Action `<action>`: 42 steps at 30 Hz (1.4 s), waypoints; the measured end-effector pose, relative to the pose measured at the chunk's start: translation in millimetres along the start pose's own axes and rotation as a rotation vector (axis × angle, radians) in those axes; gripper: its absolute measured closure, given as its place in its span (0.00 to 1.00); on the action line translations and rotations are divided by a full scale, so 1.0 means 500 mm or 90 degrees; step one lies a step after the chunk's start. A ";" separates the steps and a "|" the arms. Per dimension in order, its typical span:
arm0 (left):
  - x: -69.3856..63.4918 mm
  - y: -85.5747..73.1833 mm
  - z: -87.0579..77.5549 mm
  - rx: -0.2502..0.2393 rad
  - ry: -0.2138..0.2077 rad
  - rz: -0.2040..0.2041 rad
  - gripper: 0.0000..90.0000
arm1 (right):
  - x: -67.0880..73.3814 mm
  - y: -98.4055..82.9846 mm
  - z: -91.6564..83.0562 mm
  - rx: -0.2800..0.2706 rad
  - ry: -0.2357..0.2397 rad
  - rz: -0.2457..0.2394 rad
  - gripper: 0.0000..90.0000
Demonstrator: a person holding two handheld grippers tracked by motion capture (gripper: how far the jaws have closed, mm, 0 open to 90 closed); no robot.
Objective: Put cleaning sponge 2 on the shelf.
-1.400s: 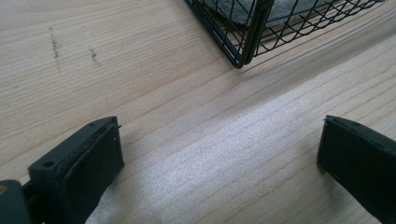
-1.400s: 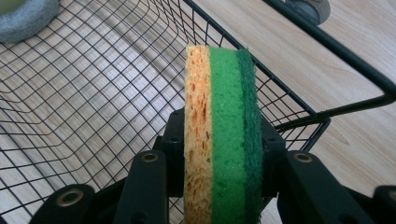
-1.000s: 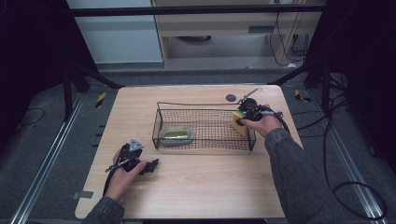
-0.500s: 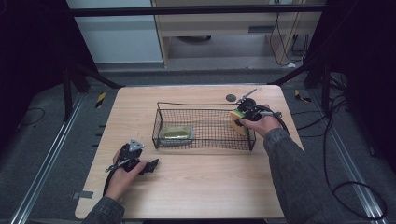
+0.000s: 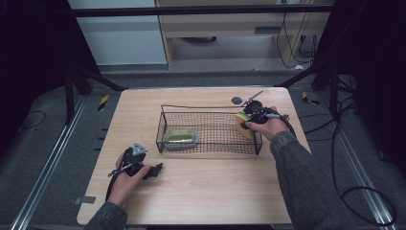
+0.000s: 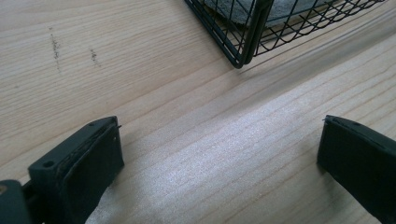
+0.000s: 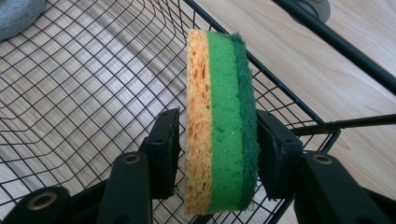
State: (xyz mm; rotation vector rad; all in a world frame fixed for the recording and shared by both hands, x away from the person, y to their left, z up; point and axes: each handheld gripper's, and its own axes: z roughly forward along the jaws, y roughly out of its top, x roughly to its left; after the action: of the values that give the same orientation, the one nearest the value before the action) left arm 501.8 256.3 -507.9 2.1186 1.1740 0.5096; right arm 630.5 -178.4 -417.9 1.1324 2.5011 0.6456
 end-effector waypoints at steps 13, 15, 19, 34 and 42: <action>0.000 0.000 0.000 0.000 0.000 0.000 0.00 | 0.008 0.008 -0.022 -0.017 0.003 -0.013 0.67; 0.000 0.000 0.000 0.000 0.000 -0.002 0.00 | 0.016 0.009 -0.028 -0.016 0.004 -0.020 0.66; 0.000 0.000 0.000 0.000 0.000 -0.002 0.00 | 0.030 0.008 -0.034 -0.022 0.010 -0.027 0.65; 0.001 0.001 0.000 0.003 -0.001 0.002 0.00 | 0.061 -0.007 -0.049 -0.037 0.050 -0.016 0.45; 0.001 0.001 0.000 0.003 -0.002 0.003 0.00 | 0.059 -0.021 -0.064 -0.051 0.058 0.000 0.38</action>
State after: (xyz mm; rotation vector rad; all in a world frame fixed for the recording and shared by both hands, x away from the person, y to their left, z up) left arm 502.3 256.4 -507.6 2.1257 1.1700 0.5059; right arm 590.6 -170.4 -399.1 1.0970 2.5258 0.8070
